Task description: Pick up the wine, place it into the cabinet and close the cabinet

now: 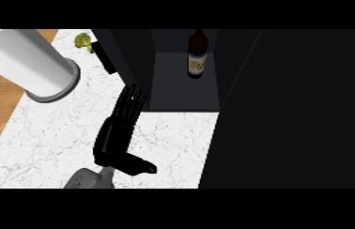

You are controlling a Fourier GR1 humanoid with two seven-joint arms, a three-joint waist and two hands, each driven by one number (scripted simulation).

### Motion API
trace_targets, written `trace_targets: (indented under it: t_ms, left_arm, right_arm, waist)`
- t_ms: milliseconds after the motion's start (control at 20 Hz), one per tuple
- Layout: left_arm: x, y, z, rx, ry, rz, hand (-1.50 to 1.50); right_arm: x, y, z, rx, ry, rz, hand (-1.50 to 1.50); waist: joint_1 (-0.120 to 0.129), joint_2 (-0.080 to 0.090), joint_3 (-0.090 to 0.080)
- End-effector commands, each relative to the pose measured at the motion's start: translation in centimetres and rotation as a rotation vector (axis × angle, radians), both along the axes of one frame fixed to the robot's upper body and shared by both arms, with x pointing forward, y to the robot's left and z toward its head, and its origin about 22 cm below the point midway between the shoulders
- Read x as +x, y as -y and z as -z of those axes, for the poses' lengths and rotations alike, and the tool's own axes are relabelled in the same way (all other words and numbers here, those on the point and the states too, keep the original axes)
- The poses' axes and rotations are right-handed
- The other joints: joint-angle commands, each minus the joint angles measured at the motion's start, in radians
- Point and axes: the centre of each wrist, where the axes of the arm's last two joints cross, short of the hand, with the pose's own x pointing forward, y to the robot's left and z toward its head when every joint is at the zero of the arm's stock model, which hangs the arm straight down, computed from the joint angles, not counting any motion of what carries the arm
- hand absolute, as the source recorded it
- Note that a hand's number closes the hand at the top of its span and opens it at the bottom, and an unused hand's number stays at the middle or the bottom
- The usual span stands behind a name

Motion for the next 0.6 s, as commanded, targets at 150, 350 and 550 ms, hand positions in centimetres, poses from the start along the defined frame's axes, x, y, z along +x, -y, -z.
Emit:
trace_targets:
  t_ms: [150, 350, 550]
  left_arm:
    - [-2.3, -3.9, 0.4, 0.015, 0.039, -0.058, -1.50]
    - [-1.9, -6.9, -0.8, 0.031, 0.069, -0.082, -1.50]
    - [-1.8, -11.6, -2.4, 0.064, 0.094, -0.112, -1.50]
  right_arm:
    - [-3.3, -0.5, -3.5, 0.095, -0.100, -0.254, -1.50]
    - [-3.8, -0.8, -4.0, 0.038, -0.110, -0.423, 1.50]
    - [-3.9, -1.0, -3.9, 0.026, -0.108, -0.460, 1.50]
  waist:
    - [-0.004, -0.002, 0.001]
    - [0.003, -0.001, -0.001]
    - [0.001, 0.002, -0.001]
